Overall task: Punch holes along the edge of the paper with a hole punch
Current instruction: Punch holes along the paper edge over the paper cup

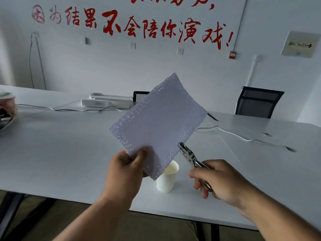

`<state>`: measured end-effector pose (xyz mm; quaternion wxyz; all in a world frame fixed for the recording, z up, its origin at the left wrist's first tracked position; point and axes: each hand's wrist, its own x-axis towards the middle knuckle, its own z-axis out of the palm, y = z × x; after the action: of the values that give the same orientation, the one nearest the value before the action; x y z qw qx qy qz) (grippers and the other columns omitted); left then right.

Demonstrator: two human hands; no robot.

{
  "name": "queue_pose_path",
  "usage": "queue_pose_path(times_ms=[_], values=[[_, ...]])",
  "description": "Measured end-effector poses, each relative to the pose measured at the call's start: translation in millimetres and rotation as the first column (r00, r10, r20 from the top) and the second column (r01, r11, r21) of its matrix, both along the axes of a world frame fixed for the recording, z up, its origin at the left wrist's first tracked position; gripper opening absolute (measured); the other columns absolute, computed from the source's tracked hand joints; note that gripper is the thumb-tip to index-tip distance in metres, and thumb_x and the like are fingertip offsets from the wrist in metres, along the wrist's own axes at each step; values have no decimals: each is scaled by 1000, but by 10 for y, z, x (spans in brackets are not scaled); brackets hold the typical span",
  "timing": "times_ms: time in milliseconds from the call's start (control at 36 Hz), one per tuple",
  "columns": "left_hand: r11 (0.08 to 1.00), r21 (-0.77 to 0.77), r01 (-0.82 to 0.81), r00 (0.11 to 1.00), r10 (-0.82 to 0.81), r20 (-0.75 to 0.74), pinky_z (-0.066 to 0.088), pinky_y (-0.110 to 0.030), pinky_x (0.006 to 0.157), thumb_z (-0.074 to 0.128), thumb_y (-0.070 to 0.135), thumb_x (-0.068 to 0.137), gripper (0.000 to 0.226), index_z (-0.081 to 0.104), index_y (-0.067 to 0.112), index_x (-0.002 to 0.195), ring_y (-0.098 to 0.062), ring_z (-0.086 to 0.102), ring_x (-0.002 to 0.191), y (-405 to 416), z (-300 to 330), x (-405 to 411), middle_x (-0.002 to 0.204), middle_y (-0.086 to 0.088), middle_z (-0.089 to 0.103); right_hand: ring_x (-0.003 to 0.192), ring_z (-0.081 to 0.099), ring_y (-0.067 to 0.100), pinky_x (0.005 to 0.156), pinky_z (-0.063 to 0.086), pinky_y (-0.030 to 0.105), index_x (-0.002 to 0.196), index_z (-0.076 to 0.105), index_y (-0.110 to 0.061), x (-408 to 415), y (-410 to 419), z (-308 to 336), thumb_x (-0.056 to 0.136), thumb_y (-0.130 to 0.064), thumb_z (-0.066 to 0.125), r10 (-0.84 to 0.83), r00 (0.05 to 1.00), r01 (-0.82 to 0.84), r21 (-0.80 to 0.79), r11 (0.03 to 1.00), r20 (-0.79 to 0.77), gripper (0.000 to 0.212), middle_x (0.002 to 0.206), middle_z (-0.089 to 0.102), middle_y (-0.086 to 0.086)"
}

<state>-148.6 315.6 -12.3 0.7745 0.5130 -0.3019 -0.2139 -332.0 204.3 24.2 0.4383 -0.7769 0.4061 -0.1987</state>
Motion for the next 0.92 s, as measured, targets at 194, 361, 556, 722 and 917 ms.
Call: queue_pose_path(times_ms=[194, 361, 556, 722, 917], values=[[1000, 9, 23, 1000, -23, 10, 62, -39, 62, 59, 11, 100, 25, 79, 7, 85, -23, 68, 69, -6, -28, 39, 80, -10, 78, 52, 51, 21, 58, 40, 31, 67, 66, -14, 80, 9, 3, 85, -30, 69, 10, 1000, -10, -8, 1000, 6, 24, 60, 64, 2], [1000, 12, 22, 1000, -22, 16, 60, -34, 59, 58, 9, 100, 27, 79, 8, 83, -19, 68, 64, -15, -45, 37, 77, -8, 77, 55, 44, 22, 61, 37, 36, 65, 66, -17, 123, -12, -30, 85, -36, 70, 22, 1000, -22, -5, 1000, 15, 28, 58, 58, 3], [1000, 11, 28, 999, -28, 21, 59, -35, 61, 58, 10, 101, 27, 79, 9, 86, -21, 68, 68, -29, -93, 55, 82, -14, 79, 52, 42, 21, 62, 35, 38, 71, 67, -2, 156, -45, -85, 83, -47, 70, -6, 999, 5, 7, 1000, 44, 47, 54, 57, 1], [1000, 16, 14, 1000, -14, 16, 58, -34, 59, 58, 10, 101, 26, 79, 9, 85, -22, 68, 68, -61, -121, 79, 81, -10, 78, 52, 43, 20, 63, 36, 38, 74, 68, -2, 156, -85, -101, 82, -53, 69, -9, 1000, 9, 2, 1000, 27, 51, 54, 56, 1], [999, 32, 20, 1000, -20, 20, 59, -34, 60, 57, 9, 102, 30, 81, 14, 85, -21, 72, 70, -100, -155, 78, 84, -10, 81, 55, 42, 22, 64, 35, 38, 67, 69, -11, 167, -131, -143, 85, -52, 69, 0, 1000, 0, 23, 1000, 3, 45, 54, 54, 1]])
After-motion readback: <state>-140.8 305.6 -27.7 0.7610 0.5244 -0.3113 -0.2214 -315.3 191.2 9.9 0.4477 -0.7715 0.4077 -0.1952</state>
